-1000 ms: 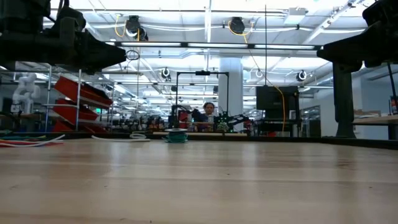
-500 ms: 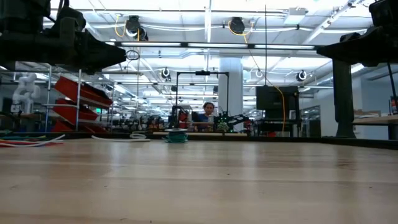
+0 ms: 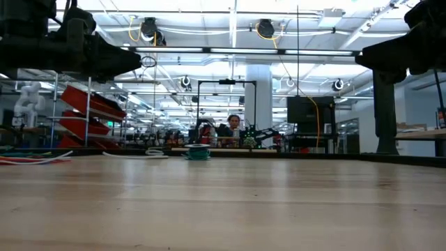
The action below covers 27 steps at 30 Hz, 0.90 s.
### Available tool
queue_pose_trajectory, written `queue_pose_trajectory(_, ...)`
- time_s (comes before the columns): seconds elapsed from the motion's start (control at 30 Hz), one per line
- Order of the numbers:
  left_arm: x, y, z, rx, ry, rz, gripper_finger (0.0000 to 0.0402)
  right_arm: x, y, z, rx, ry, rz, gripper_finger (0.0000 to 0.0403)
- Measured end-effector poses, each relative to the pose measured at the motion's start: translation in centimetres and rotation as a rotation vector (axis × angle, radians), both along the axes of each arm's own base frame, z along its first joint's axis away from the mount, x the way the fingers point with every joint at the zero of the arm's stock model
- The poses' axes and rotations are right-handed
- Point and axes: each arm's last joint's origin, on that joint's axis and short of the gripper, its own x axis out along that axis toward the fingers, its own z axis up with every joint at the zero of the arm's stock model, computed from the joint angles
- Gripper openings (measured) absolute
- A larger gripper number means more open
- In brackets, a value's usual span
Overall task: Coil cords
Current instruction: Uncoil the white wire from the spool
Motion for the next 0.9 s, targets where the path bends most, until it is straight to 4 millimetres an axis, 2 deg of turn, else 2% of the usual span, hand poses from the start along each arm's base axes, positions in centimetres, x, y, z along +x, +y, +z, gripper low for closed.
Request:
queue_pose_trajectory(0.1, 0.0, 0.0, 0.0, 0.0, -0.001, 0.0, 0.0176, 0.0, 0.1, -0.1, 0.079, 0.004, 0.022, 0.0141)
queue_pose_trajectory(0.27, 0.0, 0.0, 0.0, 0.0, -0.001, 0.0, 0.0176, 0.2, 0.5, -0.4, 0.111, 0.035, 0.125, 0.0141)
queue_pose_trajectory(0.5, 0.0, 0.0, 0.0, -0.074, -0.022, -0.007, 0.0176, 0.7, 0.6, -0.7, 0.125, 0.071, 0.124, 0.0141)
queue_pose_trajectory(0.73, 0.0, 0.0, 0.0, -0.076, -0.024, -0.008, 0.0176, 1.1, 0.7, 0.0, 0.123, 0.013, 0.099, 0.0141)
queue_pose_trajectory(0.9, 0.0, 0.0, 0.0, -0.078, -0.023, -0.008, 0.0176, 1.3, 0.8, -0.2, 0.114, 0.041, 0.101, 0.0141)
